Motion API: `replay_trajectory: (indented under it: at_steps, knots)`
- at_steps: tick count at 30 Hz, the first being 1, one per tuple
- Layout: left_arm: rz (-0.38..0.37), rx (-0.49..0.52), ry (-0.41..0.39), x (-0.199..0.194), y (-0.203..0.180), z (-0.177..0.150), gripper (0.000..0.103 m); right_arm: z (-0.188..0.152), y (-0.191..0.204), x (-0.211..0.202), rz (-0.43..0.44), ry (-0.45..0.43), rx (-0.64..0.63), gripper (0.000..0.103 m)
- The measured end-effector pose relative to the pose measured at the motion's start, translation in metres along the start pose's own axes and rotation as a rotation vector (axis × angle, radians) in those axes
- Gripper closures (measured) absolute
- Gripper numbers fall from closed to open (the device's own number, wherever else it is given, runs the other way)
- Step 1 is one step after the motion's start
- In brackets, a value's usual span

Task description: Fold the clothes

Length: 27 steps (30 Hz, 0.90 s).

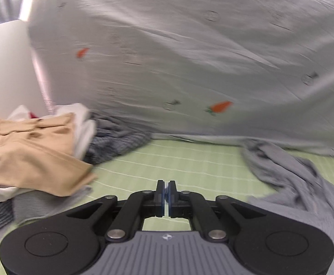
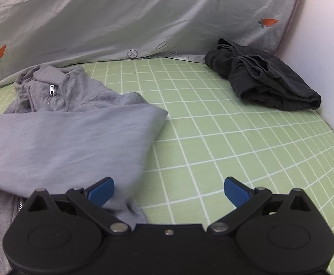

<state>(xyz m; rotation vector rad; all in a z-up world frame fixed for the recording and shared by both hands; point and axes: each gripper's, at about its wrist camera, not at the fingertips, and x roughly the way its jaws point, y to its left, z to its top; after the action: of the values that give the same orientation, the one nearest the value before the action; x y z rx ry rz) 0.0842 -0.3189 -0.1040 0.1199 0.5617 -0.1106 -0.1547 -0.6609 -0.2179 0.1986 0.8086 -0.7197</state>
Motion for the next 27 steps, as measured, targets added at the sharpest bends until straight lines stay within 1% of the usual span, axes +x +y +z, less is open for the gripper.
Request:
replay_trajectory:
  at_steps: [5,10,13,15,18,20,24,26,27]
  knots:
    - [0.118,-0.015,-0.023,0.005,0.031,0.005,0.1,0.001,0.002,0.002,-0.008,-0.003,-0.023,0.0]
    - [0.223,-0.06,-0.004,0.015,0.066,0.003,0.1,0.0,0.001,0.004,-0.01,0.01,-0.033,0.0]
    - [0.271,-0.076,0.032,0.022,0.084,-0.006,0.1,-0.002,0.003,0.005,0.0,0.019,-0.047,0.0]
    - [0.302,-0.084,0.066,0.027,0.092,-0.016,0.103,-0.002,0.006,0.007,0.01,0.027,-0.063,0.0]
    - [0.352,-0.101,0.128,0.035,0.105,-0.032,0.103,-0.003,0.014,0.008,0.015,0.037,-0.096,0.0]
    - [0.343,-0.16,0.191,0.04,0.116,-0.042,0.103,-0.002,0.016,0.009,0.025,0.039,-0.105,0.0]
    - [0.243,-0.226,0.286,0.044,0.12,-0.062,0.1,0.004,0.015,0.01,0.071,0.033,-0.091,0.0]
    - [0.193,-0.24,0.329,0.047,0.117,-0.071,0.096,0.013,0.012,0.012,0.101,0.028,-0.05,0.0]
    - [0.178,-0.225,0.345,0.05,0.112,-0.074,0.09,0.018,0.011,0.013,0.115,0.026,-0.025,0.0]
